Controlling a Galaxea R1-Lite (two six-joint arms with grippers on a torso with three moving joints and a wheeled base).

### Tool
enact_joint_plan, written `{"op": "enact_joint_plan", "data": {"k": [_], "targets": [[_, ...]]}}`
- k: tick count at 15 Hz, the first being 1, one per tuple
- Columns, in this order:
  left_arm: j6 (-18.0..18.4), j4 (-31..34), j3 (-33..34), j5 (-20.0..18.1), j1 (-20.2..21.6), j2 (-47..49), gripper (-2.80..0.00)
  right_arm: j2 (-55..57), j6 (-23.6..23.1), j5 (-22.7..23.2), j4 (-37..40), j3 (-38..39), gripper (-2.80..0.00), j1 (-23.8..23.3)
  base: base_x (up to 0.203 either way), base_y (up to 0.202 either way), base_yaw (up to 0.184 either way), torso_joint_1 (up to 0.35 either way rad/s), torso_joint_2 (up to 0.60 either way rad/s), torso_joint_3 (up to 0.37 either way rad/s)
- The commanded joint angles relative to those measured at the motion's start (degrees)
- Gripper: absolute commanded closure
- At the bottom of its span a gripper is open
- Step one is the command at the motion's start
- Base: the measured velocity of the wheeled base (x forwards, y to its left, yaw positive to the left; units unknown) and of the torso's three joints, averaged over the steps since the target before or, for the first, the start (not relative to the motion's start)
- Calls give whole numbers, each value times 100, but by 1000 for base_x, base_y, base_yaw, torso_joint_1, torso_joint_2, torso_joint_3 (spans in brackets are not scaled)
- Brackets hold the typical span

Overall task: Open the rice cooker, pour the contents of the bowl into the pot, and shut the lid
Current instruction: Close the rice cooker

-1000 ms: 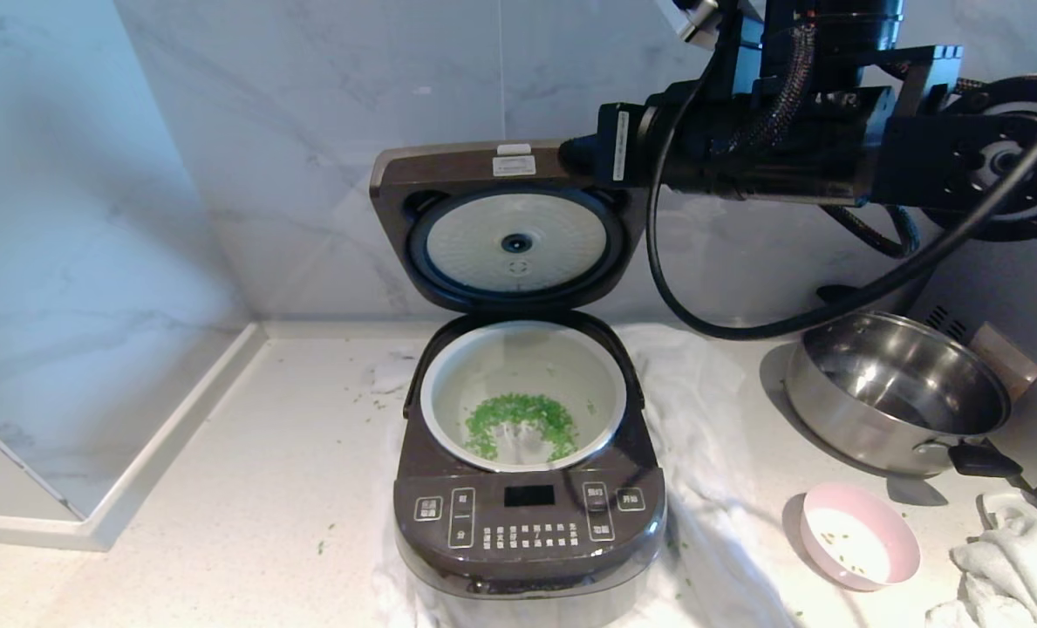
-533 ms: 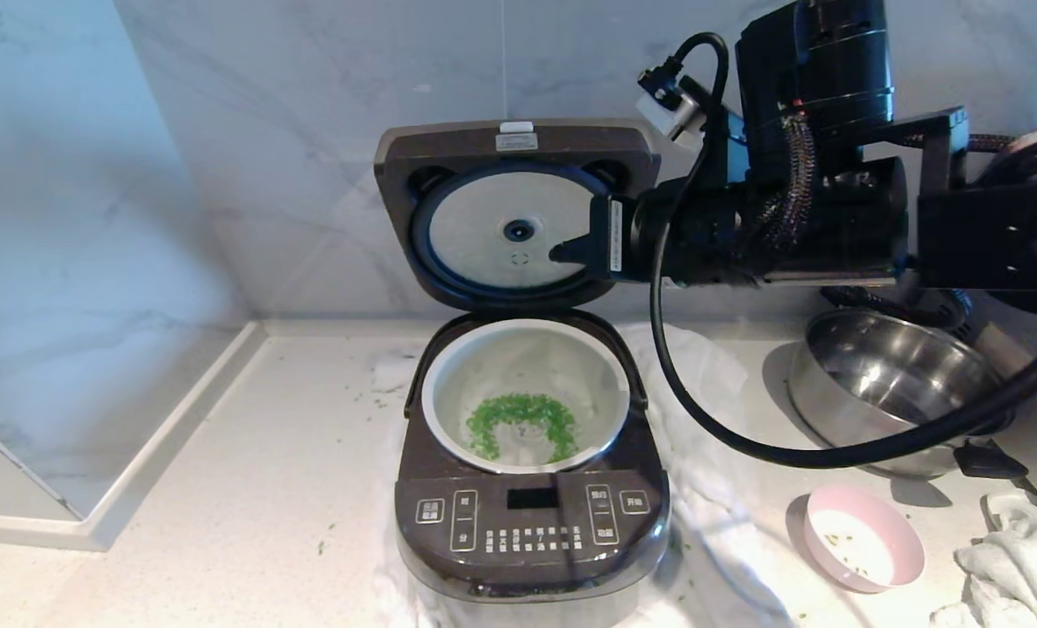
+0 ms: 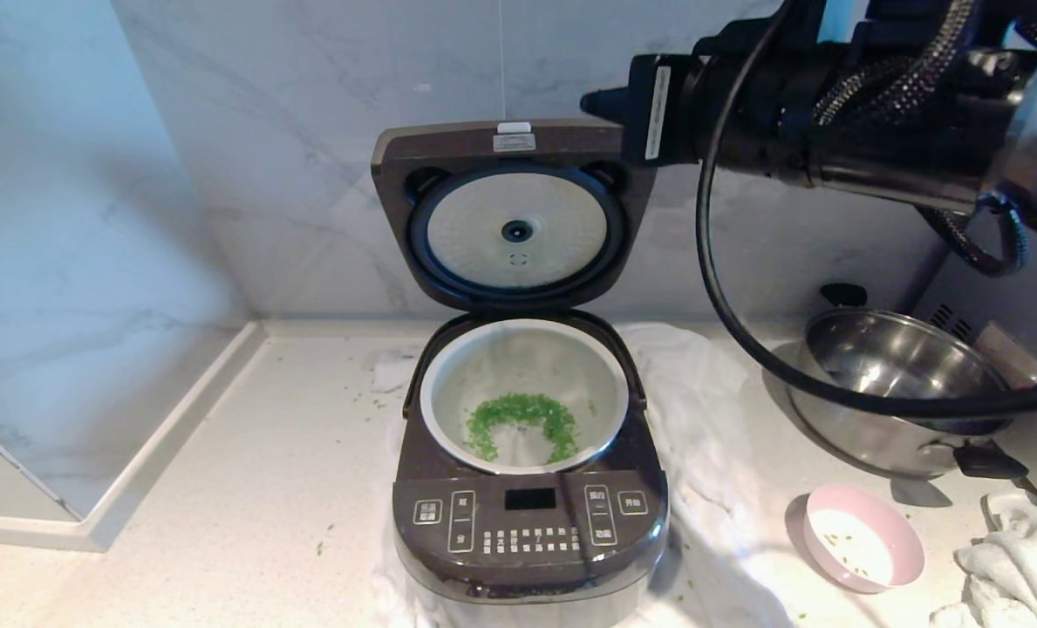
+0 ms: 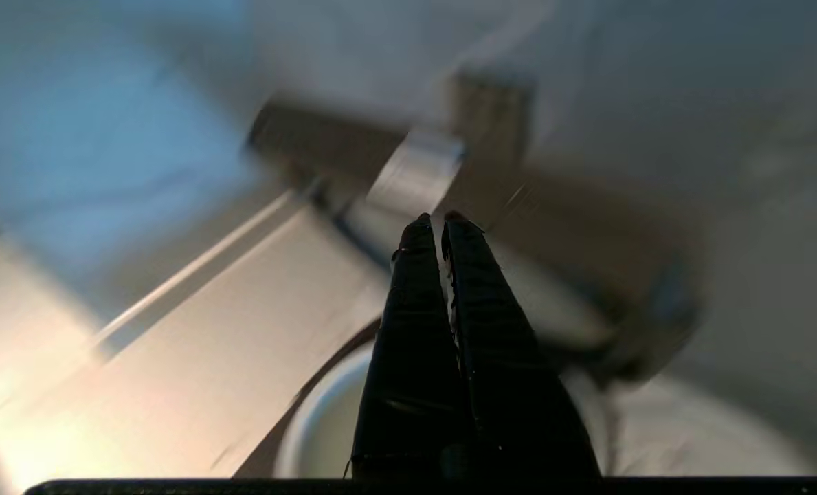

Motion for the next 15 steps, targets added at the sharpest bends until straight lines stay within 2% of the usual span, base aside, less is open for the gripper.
{"op": "enact_joint_plan", "data": {"k": [1, 3, 4, 6, 10, 13, 15], "targets": [[-3, -5, 35, -2, 0, -2, 0, 267, -280, -209, -352, -143, 0, -291, 0, 0, 0, 0, 0, 0], [-3, -5, 35, -2, 0, -2, 0, 558, -398, -236, -752, -344, 0, -836, 0, 0, 0, 0, 0, 0], [-3, -5, 35, -2, 0, -2, 0, 678, -398, -58, -865, -390, 0, -1066, 0, 0, 0, 0, 0, 0], [-3, -5, 35, -2, 0, -2, 0, 858, -172, 689, -935, -415, 0, -1329, 0, 0, 0, 0, 0, 0], [-3, -5, 35, -2, 0, -2, 0, 1120, -61, 1180, -881, -854, 0, -1291, 0, 0, 0, 0, 0, 0], [-3, -5, 35, -2, 0, -2, 0, 1015, -45, 1171, -472, -776, 0, -1148, 0, 0, 0, 0, 0, 0], [-3, -11, 35, -2, 0, -2, 0, 916, -39, 1153, -384, -416, 0, -1147, 0, 0, 0, 0, 0, 0]]}}
